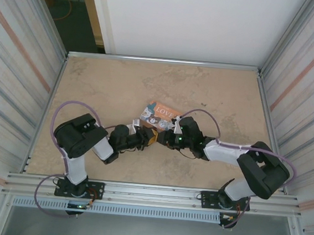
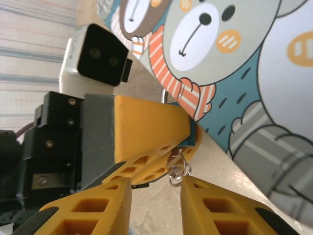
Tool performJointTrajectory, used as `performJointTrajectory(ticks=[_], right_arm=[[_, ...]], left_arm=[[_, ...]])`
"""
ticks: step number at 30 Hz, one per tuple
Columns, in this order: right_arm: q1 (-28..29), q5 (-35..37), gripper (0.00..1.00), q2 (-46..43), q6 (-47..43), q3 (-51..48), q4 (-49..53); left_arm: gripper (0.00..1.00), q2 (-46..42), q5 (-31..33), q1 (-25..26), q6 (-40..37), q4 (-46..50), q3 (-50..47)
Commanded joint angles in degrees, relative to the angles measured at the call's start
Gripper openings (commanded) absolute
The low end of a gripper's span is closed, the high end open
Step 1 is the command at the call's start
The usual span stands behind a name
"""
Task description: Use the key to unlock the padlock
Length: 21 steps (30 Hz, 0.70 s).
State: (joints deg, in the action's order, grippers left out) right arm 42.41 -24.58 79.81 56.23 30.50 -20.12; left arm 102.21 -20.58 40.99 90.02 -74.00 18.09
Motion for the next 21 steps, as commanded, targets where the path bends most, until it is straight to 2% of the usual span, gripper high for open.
performJointTrajectory(ticks=[1,5,9,14,17,21], right_arm=[[0.42,2.95,0.32,-4.90,-4.27,-0.96,4.51],[0.74,6.93,0.38,-11.69,-10.24,-0.40,11.19],[1.03,10.06,0.42,-18.84,-17.30,0.62,16.17],[1.20,13.88,0.49,-28.00,-24.26,0.44,18.46],[1.13,16.67,0.58,-32.42,-27.63,0.39,19.63],[0.95,19.63,0.74,-36.87,-31.05,0.27,19.97]], left_arm=[[0.01,-4.83,0.50,0.32,-2.35,4.39,0.19],[0.00,-10.05,0.37,0.36,-2.89,13.15,1.08],[0.00,-16.61,0.56,0.32,-3.59,26.01,2.82],[0.00,-24.42,2.02,0.32,-4.17,40.83,5.25],[0.00,-28.04,3.50,0.34,-4.00,47.35,6.07],[0.00,-30.68,4.20,0.23,-3.94,51.23,6.84]])
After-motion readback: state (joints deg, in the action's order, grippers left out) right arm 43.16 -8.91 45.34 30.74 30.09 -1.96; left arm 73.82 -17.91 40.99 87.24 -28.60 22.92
